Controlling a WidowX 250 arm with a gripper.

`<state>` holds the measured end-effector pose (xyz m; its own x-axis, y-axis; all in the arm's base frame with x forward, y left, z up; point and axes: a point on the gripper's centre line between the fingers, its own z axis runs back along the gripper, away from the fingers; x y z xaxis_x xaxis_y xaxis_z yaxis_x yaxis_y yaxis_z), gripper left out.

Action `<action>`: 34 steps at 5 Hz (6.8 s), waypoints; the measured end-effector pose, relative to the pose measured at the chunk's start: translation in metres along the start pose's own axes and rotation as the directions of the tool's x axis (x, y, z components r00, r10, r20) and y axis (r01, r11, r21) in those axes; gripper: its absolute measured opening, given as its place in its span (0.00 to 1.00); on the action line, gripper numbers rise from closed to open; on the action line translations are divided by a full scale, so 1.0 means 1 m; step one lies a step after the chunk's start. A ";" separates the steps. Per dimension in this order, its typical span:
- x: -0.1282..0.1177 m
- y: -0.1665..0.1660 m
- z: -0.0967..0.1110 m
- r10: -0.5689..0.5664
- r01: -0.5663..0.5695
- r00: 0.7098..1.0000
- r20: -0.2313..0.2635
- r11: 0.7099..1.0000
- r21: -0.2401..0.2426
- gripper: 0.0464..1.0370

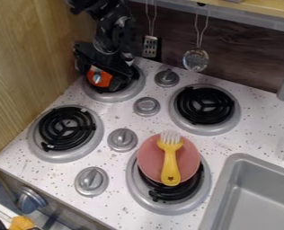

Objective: Take the ladle out of the orange pot and put it on the lower left burner

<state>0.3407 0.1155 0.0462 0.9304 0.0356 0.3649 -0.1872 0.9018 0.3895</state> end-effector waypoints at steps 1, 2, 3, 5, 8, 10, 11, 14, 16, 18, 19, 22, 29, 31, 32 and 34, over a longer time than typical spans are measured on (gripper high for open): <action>0.000 0.002 0.000 0.029 -0.029 1.000 0.004 0.999 0.019 0.65; 0.001 0.002 0.001 0.045 -0.045 0.999 0.010 0.999 0.023 0.34; 0.001 0.000 0.001 0.055 -0.055 0.999 0.003 0.998 0.005 0.20; -0.002 0.001 0.001 0.069 -0.069 0.998 -0.009 0.997 0.019 0.18; 0.002 0.007 0.026 0.091 -0.094 0.995 0.032 0.991 0.097 0.18; 0.003 0.003 0.041 0.085 -0.092 0.995 0.061 0.987 0.132 0.18; -0.002 0.001 0.058 0.115 -0.119 0.993 0.036 0.981 0.153 0.18; -0.032 -0.021 0.106 0.240 -0.209 0.968 -0.076 0.935 0.286 0.18; -0.041 -0.039 0.118 0.492 -0.395 0.832 -0.255 0.849 0.351 0.18; -0.051 -0.041 0.095 0.725 -0.536 0.564 -0.395 0.686 0.493 0.18; -0.049 -0.046 0.088 0.765 -0.549 0.494 -0.414 0.643 0.533 0.18; -0.048 -0.049 0.055 0.820 -0.582 0.417 -0.392 0.572 0.577 0.23; -0.036 -0.036 0.063 0.468 -0.470 0.818 -0.336 0.879 0.080 0.96; -0.023 -0.052 0.063 0.130 -0.170 0.955 -0.265 0.976 -0.134 0.96; -0.023 -0.076 0.065 0.096 -0.130 0.976 -0.194 0.977 -0.170 0.96; -0.020 -0.070 0.053 0.083 -0.101 0.990 -0.114 0.980 -0.170 0.96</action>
<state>0.3182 0.0286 0.0565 0.9414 0.1588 0.2974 -0.2243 0.9535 0.2011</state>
